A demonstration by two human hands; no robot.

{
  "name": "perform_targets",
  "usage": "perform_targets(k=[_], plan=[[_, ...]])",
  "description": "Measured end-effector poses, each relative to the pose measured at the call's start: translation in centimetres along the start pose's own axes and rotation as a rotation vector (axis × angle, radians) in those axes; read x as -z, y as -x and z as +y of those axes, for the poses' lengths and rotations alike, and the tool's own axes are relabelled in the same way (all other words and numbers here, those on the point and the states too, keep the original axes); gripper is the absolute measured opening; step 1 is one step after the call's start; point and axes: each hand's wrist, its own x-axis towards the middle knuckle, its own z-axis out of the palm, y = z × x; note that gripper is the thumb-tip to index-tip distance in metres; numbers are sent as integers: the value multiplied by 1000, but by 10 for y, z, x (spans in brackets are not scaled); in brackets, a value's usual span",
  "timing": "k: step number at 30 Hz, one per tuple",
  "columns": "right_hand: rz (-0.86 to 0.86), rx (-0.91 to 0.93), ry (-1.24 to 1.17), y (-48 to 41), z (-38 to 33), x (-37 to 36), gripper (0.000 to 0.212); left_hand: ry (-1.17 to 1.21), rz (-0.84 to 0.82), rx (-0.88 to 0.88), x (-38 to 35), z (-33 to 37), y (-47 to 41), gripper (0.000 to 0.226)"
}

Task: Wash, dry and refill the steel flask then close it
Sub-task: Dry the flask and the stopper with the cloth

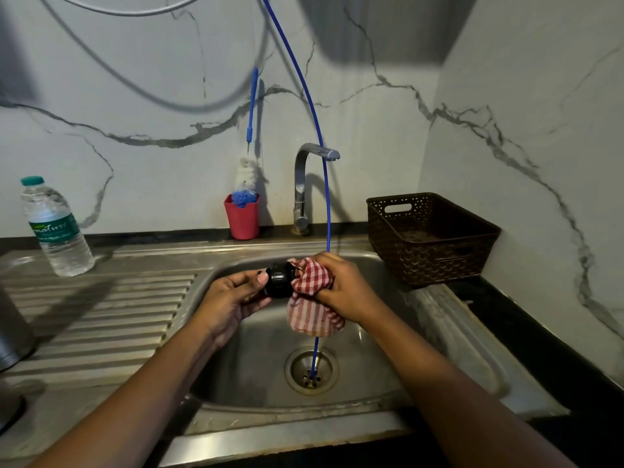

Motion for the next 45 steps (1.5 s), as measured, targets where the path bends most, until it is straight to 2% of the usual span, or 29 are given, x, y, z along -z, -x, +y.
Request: perform_targets(k=[4, 7, 15, 17, 21, 23, 26, 30, 33, 36, 39, 41, 43, 45], plan=[[-9, 95, 214, 3, -9, 1, 49, -7, -5, -1, 2, 1, -1, 60], [3, 27, 238, 4, -12, 3, 57, 1, -36, 59, -3, -2, 4, 15], [-5, -189, -90, 6, -5, 3, 50, -26, -64, 81, -11, -7, 7, 13], [24, -191, -100, 5, -3, 0, 52, -43, -70, 64, -10, -6, 5, 25], [25, -225, -171, 5, 0, 2, 49, -68, -99, 38, -5, -4, 3, 77], [0, -260, -218, 4, 3, 2, 46, -60, -78, 7, -3, -2, 2, 87], [-27, -266, -188, 3, 4, 2, 45, -69, -57, -36, -3, -1, 2, 89], [17, -235, -192, 3, 1, 6, 25, -139, -86, -48, -11, -6, 8, 83], [-20, -287, -324, 3, 3, 9, 23, -140, -83, -55, -16, -7, 8, 87], [-18, -408, -555, 3, 11, 10, 24, -85, -70, -27, -17, -6, 7, 93], [171, -499, -860, -1, 24, 16, 19, -2, -34, -5, -11, -7, 4, 98], [340, -480, -962, -5, 28, 27, 14, 35, -27, -15, -9, -7, 2, 98], [311, -418, -899, -5, 22, 26, 21, 31, -38, -21, -10, -9, 1, 98], [146, -364, -670, -1, 5, 12, 27, 20, -45, -38, -12, -10, 2, 98]])
